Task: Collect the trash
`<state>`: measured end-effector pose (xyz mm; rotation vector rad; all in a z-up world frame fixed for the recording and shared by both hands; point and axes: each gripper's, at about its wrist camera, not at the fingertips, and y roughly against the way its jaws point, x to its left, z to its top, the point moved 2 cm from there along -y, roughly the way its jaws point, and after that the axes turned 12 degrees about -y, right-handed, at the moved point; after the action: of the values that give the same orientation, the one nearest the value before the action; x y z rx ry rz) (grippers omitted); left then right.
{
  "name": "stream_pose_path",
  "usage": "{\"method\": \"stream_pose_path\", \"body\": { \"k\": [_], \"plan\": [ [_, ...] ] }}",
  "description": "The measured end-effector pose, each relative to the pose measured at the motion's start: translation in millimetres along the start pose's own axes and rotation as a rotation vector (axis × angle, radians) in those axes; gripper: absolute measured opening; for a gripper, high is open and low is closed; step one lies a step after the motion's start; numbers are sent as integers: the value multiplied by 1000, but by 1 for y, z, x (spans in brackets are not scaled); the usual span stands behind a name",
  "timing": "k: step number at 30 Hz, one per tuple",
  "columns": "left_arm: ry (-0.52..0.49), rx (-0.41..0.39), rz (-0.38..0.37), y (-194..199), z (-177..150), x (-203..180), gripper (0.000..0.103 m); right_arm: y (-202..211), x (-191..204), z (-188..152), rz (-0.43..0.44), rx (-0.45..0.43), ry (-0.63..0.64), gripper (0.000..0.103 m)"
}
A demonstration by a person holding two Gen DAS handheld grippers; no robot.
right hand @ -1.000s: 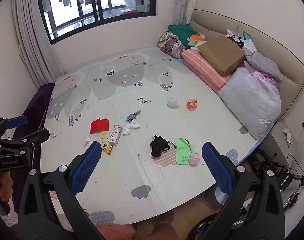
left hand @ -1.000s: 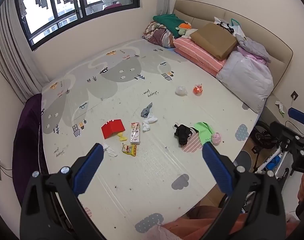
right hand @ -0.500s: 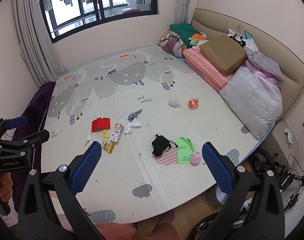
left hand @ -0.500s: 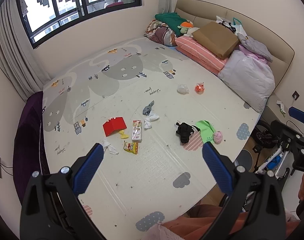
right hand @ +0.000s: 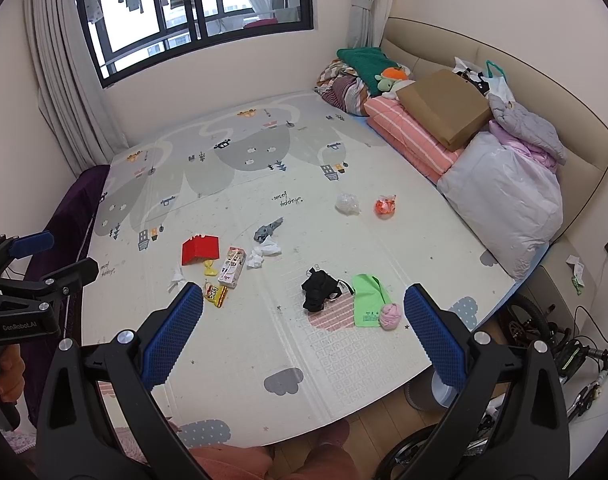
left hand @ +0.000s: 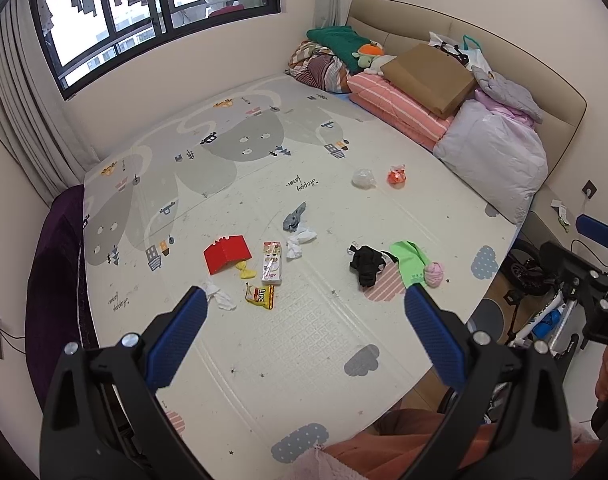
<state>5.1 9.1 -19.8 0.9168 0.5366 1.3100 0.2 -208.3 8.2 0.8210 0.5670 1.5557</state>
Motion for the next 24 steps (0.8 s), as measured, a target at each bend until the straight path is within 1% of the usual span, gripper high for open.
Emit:
{"method": "stream_pose_path", "body": {
  "k": [24],
  "plan": [
    [0,-2,-1,1,1,-2,99,1,1,-2,0,-3,2,97]
  ]
}}
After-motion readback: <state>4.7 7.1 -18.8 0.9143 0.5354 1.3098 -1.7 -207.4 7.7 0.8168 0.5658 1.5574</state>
